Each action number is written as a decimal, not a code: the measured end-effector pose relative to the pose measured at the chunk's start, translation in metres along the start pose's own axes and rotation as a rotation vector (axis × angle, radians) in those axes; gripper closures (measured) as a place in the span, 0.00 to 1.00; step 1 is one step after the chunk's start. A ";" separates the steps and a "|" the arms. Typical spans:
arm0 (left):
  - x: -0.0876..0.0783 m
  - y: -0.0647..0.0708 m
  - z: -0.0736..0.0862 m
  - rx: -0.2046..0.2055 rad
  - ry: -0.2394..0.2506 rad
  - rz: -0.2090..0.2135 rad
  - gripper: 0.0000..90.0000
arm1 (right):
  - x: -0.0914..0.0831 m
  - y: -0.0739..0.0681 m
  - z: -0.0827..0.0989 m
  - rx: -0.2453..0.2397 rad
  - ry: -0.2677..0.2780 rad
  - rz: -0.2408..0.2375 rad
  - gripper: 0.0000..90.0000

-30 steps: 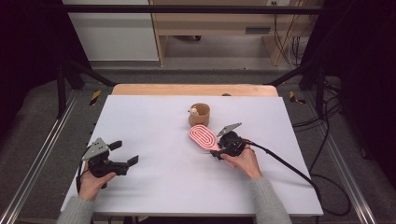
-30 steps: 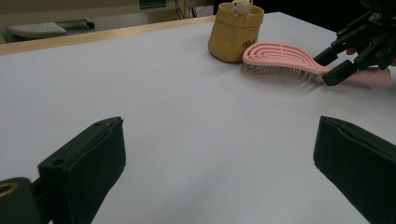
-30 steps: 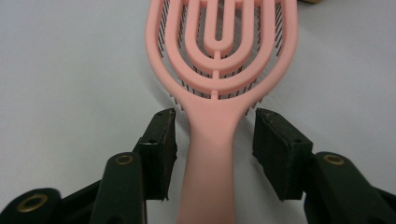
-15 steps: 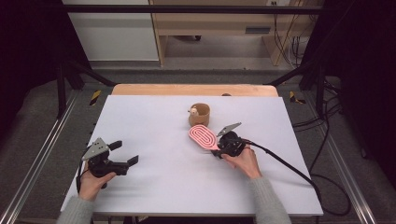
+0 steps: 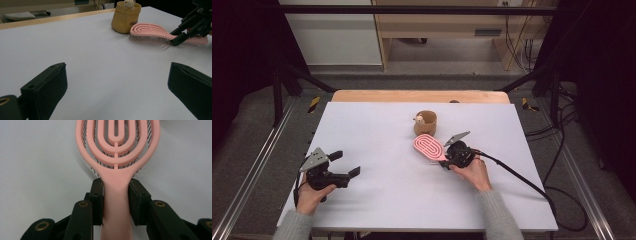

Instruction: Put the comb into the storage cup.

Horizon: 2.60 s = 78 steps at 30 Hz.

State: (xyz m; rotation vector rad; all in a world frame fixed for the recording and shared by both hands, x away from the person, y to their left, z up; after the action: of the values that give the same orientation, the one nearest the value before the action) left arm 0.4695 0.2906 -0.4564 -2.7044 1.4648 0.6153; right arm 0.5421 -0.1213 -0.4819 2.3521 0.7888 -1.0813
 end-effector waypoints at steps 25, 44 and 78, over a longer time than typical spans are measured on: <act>0.000 0.000 0.000 -0.003 0.004 -0.001 0.03 | -0.009 0.000 -0.001 0.002 -0.004 0.001 0.77; 0.000 0.000 0.000 -0.007 0.006 -0.004 0.03 | -0.025 -0.001 -0.002 -0.002 0.052 -0.001 0.77; 0.008 0.014 -0.007 -0.006 0.009 0.020 0.03 | -0.050 -0.013 0.000 0.013 0.188 -0.009 0.77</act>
State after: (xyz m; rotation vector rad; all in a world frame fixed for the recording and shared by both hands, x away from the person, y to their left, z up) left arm 0.4642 0.2745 -0.4507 -2.7045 1.4957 0.6099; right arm 0.5071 -0.1269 -0.4444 2.4891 0.8611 -0.8801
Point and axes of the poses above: each handheld gripper's, and its own axes: x roughly forward along the jaws, z roughly out of its underside, y roughly to its right, the point moved 2 cm from there along x, roughly forward along the jaws, and after that the axes turned 14 degrees about z, right-handed, at the moved point
